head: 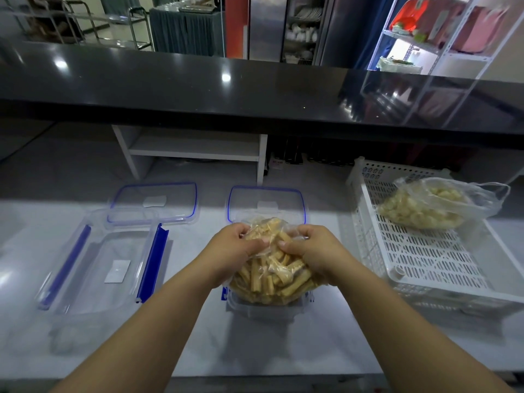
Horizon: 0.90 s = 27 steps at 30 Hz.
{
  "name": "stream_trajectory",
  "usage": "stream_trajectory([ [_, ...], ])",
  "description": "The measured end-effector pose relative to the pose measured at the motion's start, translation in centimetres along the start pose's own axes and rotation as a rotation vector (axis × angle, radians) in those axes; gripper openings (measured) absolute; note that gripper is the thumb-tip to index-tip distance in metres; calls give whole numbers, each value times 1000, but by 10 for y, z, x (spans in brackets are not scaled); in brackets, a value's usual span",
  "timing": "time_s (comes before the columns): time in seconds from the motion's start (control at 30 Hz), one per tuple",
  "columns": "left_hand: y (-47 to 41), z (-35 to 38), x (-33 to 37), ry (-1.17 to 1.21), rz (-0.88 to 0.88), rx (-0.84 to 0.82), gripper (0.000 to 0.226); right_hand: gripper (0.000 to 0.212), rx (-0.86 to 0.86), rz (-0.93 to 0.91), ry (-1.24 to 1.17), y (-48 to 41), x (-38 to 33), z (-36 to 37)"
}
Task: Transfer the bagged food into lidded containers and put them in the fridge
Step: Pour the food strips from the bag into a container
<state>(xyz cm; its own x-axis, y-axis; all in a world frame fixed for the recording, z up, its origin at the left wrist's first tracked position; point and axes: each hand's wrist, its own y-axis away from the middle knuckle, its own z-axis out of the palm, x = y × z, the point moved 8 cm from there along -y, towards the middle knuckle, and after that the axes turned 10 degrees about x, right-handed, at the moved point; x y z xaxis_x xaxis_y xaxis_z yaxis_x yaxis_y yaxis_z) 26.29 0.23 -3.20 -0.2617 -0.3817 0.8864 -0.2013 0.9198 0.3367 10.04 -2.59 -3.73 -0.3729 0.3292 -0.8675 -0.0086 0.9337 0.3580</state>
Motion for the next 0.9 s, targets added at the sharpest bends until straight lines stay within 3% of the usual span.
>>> stream_trajectory([
  [0.13,8,1,-6,29,-29,-26,20,10,-40,31,-8,7,8,1],
  [0.27,11,-6,-1,76,-34,-8,12,22,19,72,-89,5,7,-8],
  [0.43,10,-15,12,157,-42,-20,23,18,58,106,-217,-3,-4,-19],
  [0.57,6,-12,15,100,-19,-80,29,12,-40,82,-293,-5,-13,-12],
  [0.7,-5,-14,11,-12,7,-11,38,42,-4,53,-190,-9,-12,-12],
  [0.9,-22,-9,13,-132,97,141,31,43,117,-19,-14,-19,-14,-9],
])
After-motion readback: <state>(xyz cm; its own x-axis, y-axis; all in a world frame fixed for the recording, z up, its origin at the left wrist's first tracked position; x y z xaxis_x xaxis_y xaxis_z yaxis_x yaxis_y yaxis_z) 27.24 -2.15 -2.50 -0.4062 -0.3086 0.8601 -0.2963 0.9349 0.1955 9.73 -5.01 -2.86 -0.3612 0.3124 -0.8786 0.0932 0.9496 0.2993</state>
